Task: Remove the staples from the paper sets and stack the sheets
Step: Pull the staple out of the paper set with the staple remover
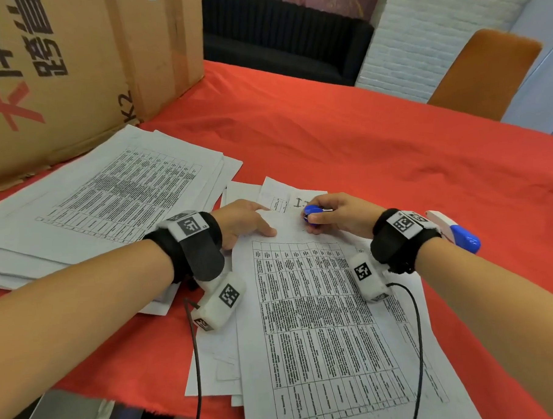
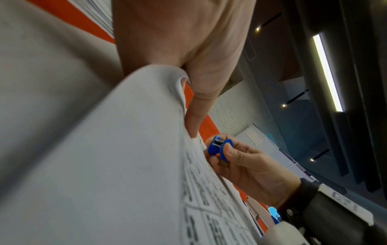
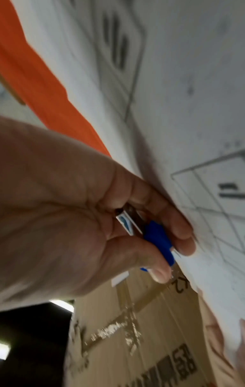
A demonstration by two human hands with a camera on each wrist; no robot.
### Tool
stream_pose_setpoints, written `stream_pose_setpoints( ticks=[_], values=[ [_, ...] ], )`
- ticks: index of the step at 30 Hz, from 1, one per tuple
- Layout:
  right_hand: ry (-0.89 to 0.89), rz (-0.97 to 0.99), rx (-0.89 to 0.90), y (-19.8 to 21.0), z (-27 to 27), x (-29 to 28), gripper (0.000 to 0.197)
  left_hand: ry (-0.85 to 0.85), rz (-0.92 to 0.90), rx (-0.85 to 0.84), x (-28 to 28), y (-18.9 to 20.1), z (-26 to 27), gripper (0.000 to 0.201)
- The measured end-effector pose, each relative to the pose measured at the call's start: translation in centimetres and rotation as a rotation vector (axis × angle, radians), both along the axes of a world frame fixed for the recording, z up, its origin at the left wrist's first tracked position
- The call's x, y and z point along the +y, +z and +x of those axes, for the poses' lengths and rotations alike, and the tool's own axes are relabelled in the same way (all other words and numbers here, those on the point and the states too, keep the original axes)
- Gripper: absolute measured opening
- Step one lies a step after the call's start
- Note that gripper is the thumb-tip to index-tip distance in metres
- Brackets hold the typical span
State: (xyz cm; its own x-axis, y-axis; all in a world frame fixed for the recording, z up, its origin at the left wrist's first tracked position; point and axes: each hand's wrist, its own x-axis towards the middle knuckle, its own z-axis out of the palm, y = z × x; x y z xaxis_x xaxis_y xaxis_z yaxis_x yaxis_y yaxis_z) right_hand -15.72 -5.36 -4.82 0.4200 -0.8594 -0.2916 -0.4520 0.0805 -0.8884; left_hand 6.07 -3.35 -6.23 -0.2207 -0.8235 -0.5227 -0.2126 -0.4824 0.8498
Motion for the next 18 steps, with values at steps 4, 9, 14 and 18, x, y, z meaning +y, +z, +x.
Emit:
stream_pose_setpoints(
  ticks=[4,9,14,18],
  values=[
    [-0.009,-0.099,-0.043,1.7,-0.2,1.0,0.011,0.03,-0.39,-0.251,-0.2,1.4,-0.3,0.047],
    [0.083,-0.429,0.213,6.0,1.7,2.2,0.021,0.115,-0.029,0.449,0.6,4.1,-2.3,0.027],
    [0.431,-0.816,0.855,6.0,4.0,1.6,0.036,0.194,0.226,0.747,0.7,2.8,-3.3,0.031],
    [0.323,-0.825,0.875,6.5,3.0,0.8,0.03,0.304,0.169,0.596,-0.3,2.0,-2.7,0.03]
  ],
)
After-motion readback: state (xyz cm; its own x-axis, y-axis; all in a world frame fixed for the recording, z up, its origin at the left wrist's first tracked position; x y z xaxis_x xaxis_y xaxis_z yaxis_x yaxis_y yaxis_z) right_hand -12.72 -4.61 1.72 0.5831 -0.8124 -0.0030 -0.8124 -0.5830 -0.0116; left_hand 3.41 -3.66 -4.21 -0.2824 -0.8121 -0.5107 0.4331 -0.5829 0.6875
